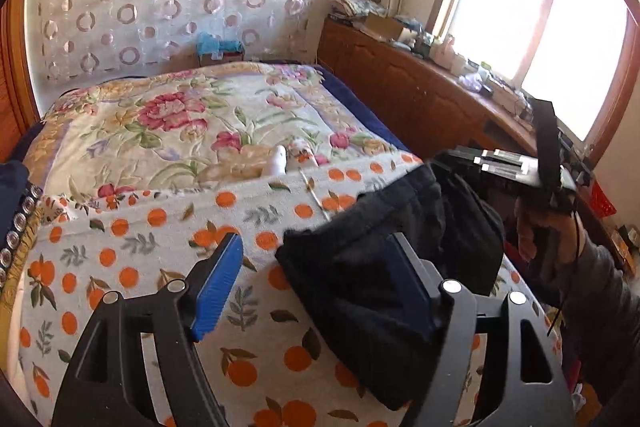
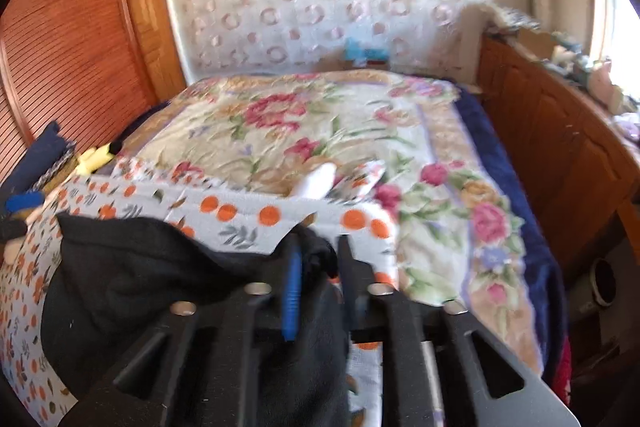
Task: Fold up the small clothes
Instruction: 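Grasp the folded shirt with both tools and lift it off the bed, then carry the shirt with both tools onto the clothes stack and release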
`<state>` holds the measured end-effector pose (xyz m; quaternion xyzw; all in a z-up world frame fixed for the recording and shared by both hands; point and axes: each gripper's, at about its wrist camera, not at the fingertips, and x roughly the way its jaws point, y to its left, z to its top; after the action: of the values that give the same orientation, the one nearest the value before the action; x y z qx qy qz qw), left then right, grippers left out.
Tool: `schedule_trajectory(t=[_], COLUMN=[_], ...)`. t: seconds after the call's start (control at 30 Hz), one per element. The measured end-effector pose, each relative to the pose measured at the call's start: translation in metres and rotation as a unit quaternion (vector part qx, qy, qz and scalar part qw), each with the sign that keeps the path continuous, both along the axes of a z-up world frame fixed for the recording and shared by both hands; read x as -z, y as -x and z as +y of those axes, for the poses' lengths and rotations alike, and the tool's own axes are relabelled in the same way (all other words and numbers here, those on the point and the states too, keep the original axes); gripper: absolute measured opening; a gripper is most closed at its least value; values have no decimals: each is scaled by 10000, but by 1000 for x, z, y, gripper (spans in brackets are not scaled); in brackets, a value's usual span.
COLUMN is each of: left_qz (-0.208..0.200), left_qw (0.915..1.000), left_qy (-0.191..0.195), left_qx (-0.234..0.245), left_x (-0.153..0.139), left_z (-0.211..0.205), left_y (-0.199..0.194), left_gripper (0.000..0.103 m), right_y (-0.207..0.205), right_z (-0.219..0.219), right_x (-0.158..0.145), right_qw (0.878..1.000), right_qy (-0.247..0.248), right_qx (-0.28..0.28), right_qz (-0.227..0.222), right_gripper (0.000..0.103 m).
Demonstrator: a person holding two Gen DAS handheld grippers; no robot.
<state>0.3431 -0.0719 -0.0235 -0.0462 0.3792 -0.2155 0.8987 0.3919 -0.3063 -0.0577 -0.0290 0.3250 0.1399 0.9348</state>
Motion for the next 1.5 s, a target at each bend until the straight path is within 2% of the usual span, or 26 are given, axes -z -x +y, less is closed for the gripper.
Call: schedule_trajectory(t=[0.03,0.07,0.1,0.17,0.27,0.33,0.5,0.6,0.63,0.67,0.7,0.73,0.77,0.8,0.83,0.87,0.97,1.13,1.2,1.3,1.5], left_qz=[107,213,358,572,844,935,1065,1058,1074,1073,1073,1074,1102,1166,1183,1129,871,236,3,-314,-715], left_qw=[9999,9997,9992,9982,9962,9954,9940,9937,9935,9934,9933,9928,9921,9909,9898,9905,9922,9936,9930,9930,9869], left_qy=[15,27,18,-72,-151,-71,198,331,364,386,425,524,587,664,769,764,844,1072,1174,1118,931], left_qx=[64,107,152,176,180,188,161,139,103,85,74,91,95,131,171,185,284,271,141,-214,-1109], left_x=[6,11,20,31,48,53,58,59,59,59,60,60,60,60,58,55,38,-12,-30,-52,-87], left_z=[-2,-5,-9,-15,-24,-28,-30,-29,-29,-30,-30,-31,-30,-31,-30,-30,-23,13,41,91,198], left_y=[-1,-1,-2,-6,-14,-17,-19,-24,-24,-24,-24,-25,-27,-27,-26,-24,-13,27,44,68,111], left_gripper=[74,74,74,74,74,74,73,72,72,71,65,54,38,30,18,14,12,12,12,12,12], right_y=[7,12,17,24,19,14,4,1,5,4,4,4,4,6,6,9,16,39,47,50,22], right_z=[-2,-5,-7,-9,-6,-3,-4,-4,-5,-5,-5,-5,-4,-4,-3,0,3,30,53,96,213], right_x=[-4,-7,-6,2,24,37,47,47,44,44,44,44,43,44,44,41,26,-28,-49,-75,-111], right_qw=[9999,9998,9998,9998,9973,9958,9919,9921,9921,9915,9909,9906,9898,9884,9878,9881,9905,9907,9880,9805,9567], right_qy=[-5,-59,-130,-176,-134,-8,-380,-355,-338,-374,-390,-379,-386,-418,-410,-352,-294,-368,-363,-380,-478], right_qx=[63,58,9,-136,-408,-390,-515,-556,-562,-602,-648,-679,-737,-803,-851,-895,-966,-1288,-1502,-1899,-2813], right_qz=[-104,-164,-175,-11,591,824,1093,1069,1070,1089,1114,1128,1160,1219,1241,1204,935,231,-37,-346,-567], right_gripper=[46,59,64,68,69,69,69,68,66,58,51,47,36,26,21,17,15,14,14,14,14])
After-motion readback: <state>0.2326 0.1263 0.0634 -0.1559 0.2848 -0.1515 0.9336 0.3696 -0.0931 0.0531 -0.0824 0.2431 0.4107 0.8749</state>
